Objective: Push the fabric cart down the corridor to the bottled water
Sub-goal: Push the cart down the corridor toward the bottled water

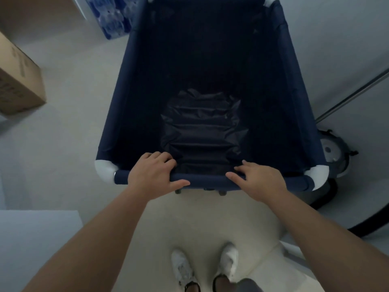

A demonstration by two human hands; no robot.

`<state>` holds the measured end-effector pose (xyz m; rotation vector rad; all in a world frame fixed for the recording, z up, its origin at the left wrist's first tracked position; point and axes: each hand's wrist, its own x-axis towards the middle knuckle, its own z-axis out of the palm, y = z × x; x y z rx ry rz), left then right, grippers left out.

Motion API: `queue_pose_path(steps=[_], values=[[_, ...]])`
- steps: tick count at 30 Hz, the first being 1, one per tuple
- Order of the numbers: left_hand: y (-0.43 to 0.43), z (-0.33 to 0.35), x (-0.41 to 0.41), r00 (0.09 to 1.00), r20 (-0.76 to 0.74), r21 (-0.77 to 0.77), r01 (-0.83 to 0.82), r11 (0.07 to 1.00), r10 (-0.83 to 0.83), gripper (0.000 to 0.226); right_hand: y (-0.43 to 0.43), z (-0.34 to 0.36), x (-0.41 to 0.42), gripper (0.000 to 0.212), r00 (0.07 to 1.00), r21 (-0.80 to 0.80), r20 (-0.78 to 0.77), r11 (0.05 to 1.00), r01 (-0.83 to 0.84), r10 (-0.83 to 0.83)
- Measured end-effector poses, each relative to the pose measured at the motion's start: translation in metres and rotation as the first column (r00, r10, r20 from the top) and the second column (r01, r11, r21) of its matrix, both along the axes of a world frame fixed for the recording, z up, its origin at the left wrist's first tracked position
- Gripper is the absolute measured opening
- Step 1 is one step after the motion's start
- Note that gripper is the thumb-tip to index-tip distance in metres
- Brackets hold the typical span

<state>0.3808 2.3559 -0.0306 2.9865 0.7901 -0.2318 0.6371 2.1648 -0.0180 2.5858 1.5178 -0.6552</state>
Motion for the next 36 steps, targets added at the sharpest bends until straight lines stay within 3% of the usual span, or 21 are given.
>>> queue_pose_path(steps=[12, 19, 24, 31, 36], values=[[0.090, -0.003, 0.087, 0.999, 0.023, -0.002, -0.040, 0.999, 0.040, 0.092, 0.092, -0.001, 0.091, 0.120, 0.997, 0.048, 0.013, 0.996, -0.073, 0.072], [0.128, -0.007, 0.133, 0.996, 0.059, 0.018, -0.060, 0.998, 0.059, 0.090, 0.136, -0.004, 0.142, 0.111, 0.997, 0.062, 0.022, 0.995, -0.077, 0.076], [0.165, -0.007, 0.166, 0.996, 0.068, 0.018, -0.060, 0.998, 0.058, 0.090, 0.175, -0.008, 0.177, 0.119, 0.997, 0.093, 0.040, 0.993, -0.072, 0.069], [0.221, -0.007, 0.210, 0.994, 0.103, 0.017, -0.036, 0.999, 0.034, 0.087, 0.233, -0.008, 0.225, 0.105, 0.997, 0.069, 0.038, 0.995, -0.066, 0.064], [0.249, -0.007, 0.242, 0.995, 0.096, 0.002, -0.037, 0.999, 0.037, 0.086, 0.263, -0.005, 0.258, 0.106, 0.997, 0.077, 0.046, 0.995, -0.070, 0.066]])
